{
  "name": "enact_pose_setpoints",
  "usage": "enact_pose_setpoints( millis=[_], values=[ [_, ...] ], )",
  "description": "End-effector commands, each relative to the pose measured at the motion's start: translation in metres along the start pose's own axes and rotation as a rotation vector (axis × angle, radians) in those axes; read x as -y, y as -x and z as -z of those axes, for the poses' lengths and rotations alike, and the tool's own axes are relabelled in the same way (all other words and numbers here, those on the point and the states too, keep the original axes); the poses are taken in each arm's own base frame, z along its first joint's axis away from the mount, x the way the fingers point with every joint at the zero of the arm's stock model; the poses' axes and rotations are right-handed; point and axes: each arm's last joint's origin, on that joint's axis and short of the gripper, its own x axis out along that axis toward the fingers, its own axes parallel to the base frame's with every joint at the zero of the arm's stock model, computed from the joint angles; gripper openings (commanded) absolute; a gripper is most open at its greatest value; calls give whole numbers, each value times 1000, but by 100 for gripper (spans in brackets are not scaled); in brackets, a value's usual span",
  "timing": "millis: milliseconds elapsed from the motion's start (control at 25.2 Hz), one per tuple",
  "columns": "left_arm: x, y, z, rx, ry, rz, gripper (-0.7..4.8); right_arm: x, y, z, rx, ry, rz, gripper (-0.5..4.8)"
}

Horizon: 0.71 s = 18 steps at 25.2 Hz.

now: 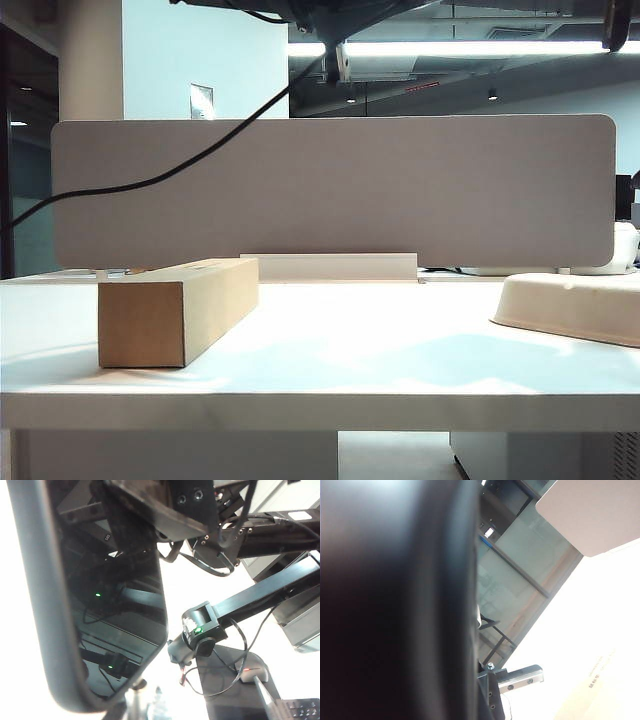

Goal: Pick up the charging cable and the phone, plug the charging cable into the charging port on the phone, and finally place them back on the table.

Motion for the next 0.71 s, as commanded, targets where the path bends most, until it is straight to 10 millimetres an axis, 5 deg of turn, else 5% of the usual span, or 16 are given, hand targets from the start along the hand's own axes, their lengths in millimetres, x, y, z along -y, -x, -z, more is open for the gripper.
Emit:
enact_pose_setpoints(
  millis=[40, 516, 635, 715],
  values=[
    [4, 1, -11, 39, -60, 26, -6, -3, -1, 0, -39, 31, -35, -2],
    [5, -3, -11, 34, -11, 0, 1, -2, -1, 0, -28, 63, -24, -2],
    [1, 2, -2, 1, 78, -61, 127, -1, -1, -1, 8, 87, -2, -3],
    [-1, 8, 2, -11, 107, -81, 153, 2, -1, 0, 7, 102, 19, -3]
  ],
)
